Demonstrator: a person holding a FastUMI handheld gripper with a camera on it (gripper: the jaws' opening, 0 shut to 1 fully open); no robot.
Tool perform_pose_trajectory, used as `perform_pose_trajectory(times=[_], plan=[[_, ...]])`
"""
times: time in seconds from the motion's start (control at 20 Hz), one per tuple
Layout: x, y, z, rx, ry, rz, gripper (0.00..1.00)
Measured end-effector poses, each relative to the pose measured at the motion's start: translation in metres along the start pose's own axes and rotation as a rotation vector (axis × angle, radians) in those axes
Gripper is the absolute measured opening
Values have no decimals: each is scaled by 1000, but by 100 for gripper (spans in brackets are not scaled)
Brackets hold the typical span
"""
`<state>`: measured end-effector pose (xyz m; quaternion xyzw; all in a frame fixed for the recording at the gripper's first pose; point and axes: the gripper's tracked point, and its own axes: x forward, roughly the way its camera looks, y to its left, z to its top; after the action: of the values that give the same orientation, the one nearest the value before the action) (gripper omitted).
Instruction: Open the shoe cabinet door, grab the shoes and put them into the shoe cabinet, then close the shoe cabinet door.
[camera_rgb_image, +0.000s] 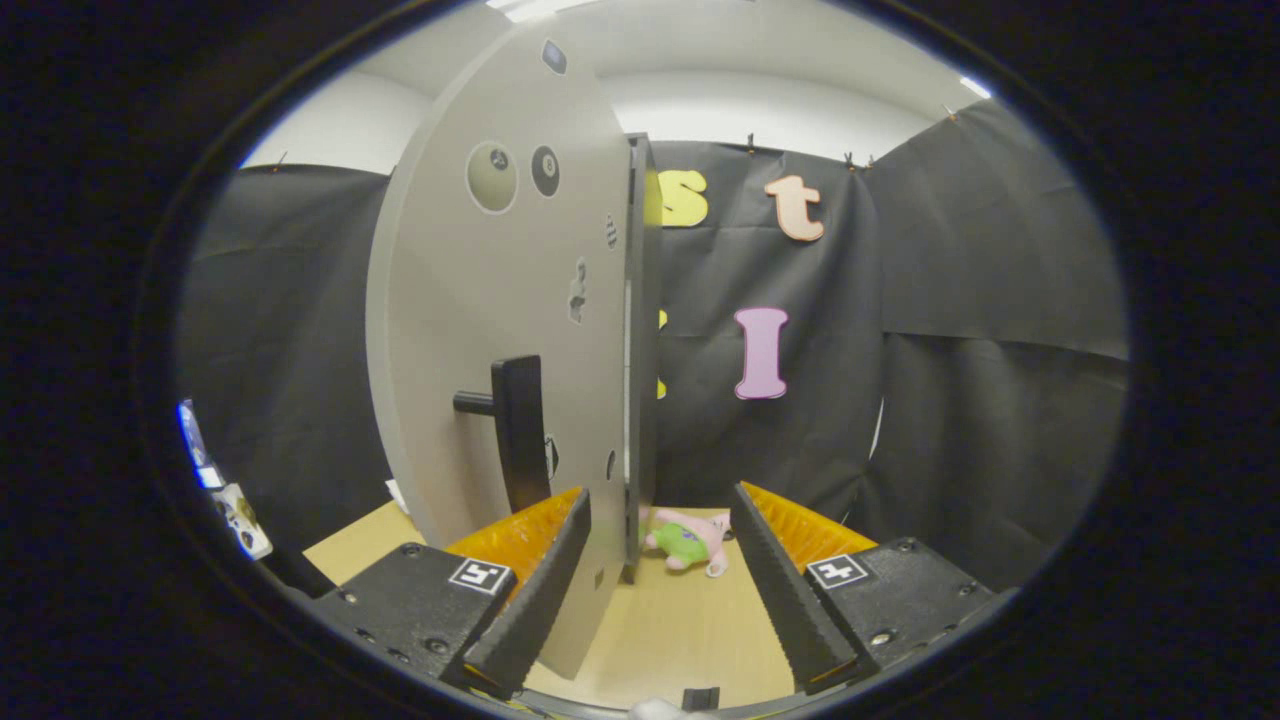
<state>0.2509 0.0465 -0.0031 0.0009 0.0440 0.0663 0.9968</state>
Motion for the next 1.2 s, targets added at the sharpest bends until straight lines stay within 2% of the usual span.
perform_pose_trajectory(times=[0.4, 0.75, 0.85, 0.95, 1.2], plan=[[35, 114, 6, -46, -8, 50, 93], [111, 225, 4, -58, 8, 150, 96], [129, 240, 11, -63, -5, 142, 100], [138, 247, 12, -48, -6, 130, 100], [135, 243, 7, -35, 4, 93, 100]])
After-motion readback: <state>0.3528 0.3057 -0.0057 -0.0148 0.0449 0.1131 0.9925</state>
